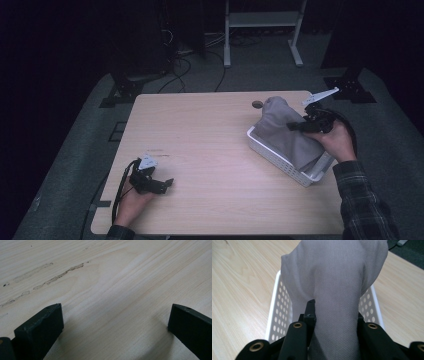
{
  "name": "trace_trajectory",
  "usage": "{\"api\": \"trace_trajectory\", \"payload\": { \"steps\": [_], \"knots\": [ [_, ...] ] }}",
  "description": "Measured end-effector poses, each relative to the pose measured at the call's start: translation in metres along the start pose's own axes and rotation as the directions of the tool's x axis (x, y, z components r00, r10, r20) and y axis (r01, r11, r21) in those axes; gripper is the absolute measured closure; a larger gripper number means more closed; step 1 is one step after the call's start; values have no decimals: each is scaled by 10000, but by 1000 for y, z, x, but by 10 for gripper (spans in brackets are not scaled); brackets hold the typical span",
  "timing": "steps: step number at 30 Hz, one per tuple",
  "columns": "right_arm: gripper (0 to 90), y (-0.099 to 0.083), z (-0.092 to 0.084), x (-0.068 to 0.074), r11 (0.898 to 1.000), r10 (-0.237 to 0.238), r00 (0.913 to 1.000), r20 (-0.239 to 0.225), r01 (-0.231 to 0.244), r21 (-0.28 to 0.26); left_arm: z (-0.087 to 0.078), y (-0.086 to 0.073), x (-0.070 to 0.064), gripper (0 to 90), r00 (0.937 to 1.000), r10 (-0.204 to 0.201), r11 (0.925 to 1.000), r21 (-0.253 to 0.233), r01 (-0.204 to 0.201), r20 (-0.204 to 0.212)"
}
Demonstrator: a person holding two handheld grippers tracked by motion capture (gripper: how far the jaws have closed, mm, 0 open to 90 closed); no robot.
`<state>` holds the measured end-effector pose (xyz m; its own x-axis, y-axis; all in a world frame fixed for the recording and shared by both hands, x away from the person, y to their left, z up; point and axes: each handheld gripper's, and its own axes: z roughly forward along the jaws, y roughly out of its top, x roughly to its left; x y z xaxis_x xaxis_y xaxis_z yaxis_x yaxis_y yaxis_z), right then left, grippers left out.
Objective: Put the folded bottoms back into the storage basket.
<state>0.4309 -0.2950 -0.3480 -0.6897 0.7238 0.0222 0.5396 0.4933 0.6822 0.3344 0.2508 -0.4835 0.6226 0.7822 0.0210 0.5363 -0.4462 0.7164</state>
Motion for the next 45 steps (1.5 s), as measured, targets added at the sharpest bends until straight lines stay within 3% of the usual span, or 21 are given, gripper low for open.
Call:
{"api": "trace_trajectory", "payload": {
  "steps": [8,27,34,43,45],
  "knots": [
    [682,-12,17,-9,9985,134,9999,19,-134,526,0,0,0,0,10000,-13,10000,1,13,6],
    [673,-30,48,-15,9908,588,9952,-784,-486,1260,0,0,0,0,10000,-26,10000,1,26,9],
    [645,-35,62,-13,9816,260,9995,-178,-221,1895,0,0,0,0,10000,-26,10000,-1,26,11],
    [513,-39,67,-15,9793,151,9997,190,-186,2014,0,0,0,0,10000,-28,10000,-1,28,8],
    [482,-39,68,-14,9777,-92,9995,299,28,2100,0,0,0,0,10000,-27,10000,0,27,10]
  ]
}}
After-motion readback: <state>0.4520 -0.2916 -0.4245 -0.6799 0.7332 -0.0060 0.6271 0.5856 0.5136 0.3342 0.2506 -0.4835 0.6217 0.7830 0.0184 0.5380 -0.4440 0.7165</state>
